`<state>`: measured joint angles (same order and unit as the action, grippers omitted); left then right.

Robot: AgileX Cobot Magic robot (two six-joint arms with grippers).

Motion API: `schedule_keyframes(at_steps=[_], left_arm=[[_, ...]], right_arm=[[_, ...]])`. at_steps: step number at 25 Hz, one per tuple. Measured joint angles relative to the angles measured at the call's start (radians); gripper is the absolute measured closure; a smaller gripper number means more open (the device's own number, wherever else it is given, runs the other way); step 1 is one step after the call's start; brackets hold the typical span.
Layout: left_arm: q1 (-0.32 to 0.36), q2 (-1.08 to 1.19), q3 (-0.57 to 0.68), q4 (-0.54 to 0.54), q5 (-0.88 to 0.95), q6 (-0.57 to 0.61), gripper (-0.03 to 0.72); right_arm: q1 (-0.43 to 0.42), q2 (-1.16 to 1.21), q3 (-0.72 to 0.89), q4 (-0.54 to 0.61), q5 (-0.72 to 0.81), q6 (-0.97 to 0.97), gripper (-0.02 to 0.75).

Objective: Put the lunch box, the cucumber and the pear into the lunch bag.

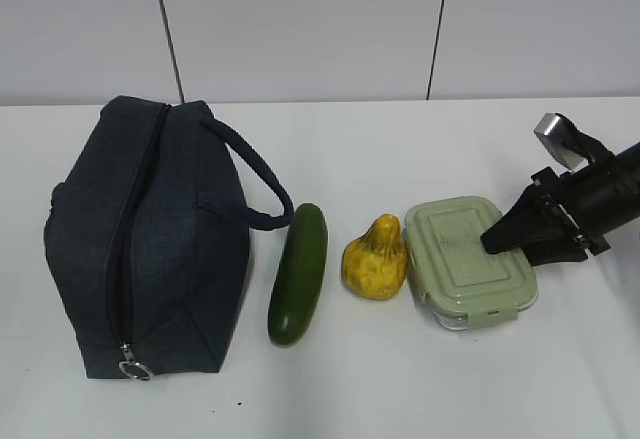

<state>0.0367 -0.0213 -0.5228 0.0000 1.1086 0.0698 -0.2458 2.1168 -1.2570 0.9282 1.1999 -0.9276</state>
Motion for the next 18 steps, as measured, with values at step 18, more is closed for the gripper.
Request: schedule_keyframes(at_steps=[18], left_arm=[[0.0,0.0,0.0,0.0,0.0,0.0,0.45]], right_arm=[[0.0,0.0,0.0,0.003,0.002,0.0,0.361]])
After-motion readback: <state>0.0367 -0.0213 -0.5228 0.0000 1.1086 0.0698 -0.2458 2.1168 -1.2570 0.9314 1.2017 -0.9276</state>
